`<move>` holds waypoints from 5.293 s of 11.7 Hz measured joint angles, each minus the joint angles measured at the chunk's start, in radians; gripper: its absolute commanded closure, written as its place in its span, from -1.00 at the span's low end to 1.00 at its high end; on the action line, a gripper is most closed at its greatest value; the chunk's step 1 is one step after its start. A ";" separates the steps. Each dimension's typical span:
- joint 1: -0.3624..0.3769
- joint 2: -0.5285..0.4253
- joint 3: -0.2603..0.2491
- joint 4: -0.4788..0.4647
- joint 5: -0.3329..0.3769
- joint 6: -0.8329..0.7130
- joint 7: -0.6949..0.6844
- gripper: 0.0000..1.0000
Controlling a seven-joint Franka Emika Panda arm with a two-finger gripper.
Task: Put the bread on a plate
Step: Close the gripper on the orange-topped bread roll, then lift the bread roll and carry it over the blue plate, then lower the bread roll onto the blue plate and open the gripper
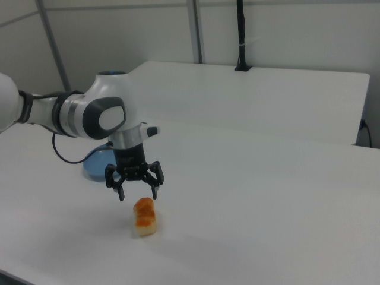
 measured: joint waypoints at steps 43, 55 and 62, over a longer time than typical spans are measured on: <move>-0.238 0.377 0.634 0.676 -0.031 -0.188 0.754 0.27; -0.135 0.468 0.590 0.725 -0.038 -0.120 0.937 -1.00; -0.089 0.519 0.534 0.730 -0.043 -0.061 1.000 -1.00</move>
